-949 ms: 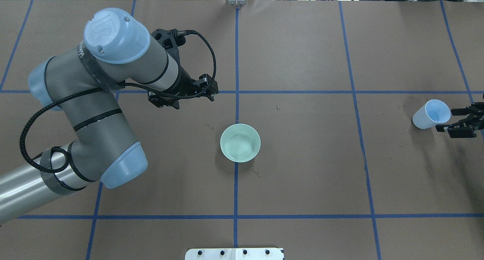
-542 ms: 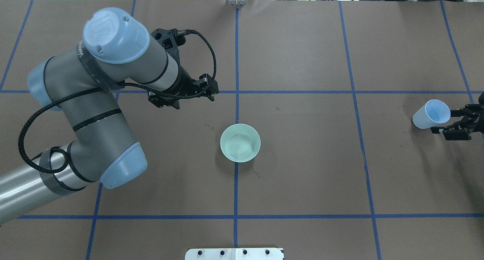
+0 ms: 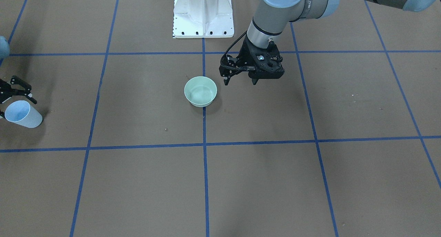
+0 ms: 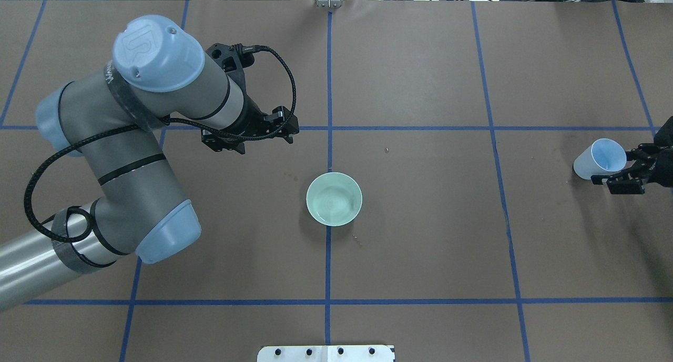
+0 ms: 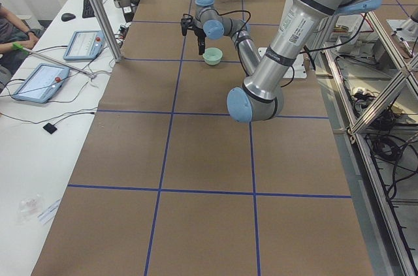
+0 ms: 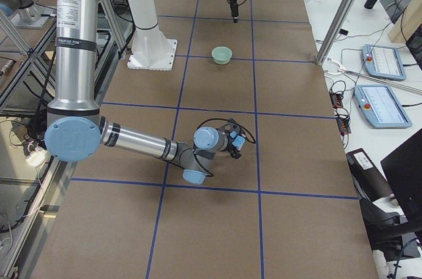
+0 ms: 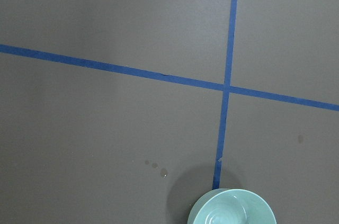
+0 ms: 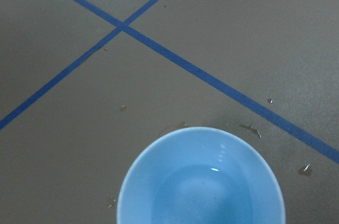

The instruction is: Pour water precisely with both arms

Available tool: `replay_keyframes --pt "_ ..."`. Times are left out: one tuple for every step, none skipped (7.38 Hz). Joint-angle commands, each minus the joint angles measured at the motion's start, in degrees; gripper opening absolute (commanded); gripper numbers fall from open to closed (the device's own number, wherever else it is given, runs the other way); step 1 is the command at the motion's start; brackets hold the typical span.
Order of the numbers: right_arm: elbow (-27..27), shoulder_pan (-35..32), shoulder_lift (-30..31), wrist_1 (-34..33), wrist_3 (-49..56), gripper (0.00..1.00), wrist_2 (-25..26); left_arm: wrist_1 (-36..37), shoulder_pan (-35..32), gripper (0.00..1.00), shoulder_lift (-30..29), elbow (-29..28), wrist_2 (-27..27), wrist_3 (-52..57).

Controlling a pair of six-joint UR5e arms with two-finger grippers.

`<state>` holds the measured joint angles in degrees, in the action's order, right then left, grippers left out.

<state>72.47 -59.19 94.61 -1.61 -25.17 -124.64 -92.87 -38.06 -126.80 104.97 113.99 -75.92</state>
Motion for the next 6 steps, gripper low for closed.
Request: replay_keyframes --pt "-0.5 0.0 -0.6 0.1 0.0 0.99 0.8 0.0 0.0 0.99 0.1 0.1 0.0 0.2" --pt "-0.5 0.1 -1.2 0.1 0.0 0.98 1.0 0.0 0.0 0.99 0.1 0.0 0.0 0.2" --pt "-0.5 0.2 -1.3 0.1 0.0 0.98 1.2 0.0 0.0 0.99 0.1 0.1 0.0 0.2" --pt "-0.4 0.3 -1.3 0.1 0.0 0.98 1.2 0.0 0.0 0.99 0.1 0.0 0.0 0.2" --pt "-0.6 0.5 -1.3 0.1 0.0 0.98 1.2 0.0 0.0 0.99 0.2 0.0 0.0 0.2" --pt "-0.7 0.6 -1.3 0.1 0.0 0.98 1.2 0.0 0.0 0.99 0.2 0.0 0.0 0.2"
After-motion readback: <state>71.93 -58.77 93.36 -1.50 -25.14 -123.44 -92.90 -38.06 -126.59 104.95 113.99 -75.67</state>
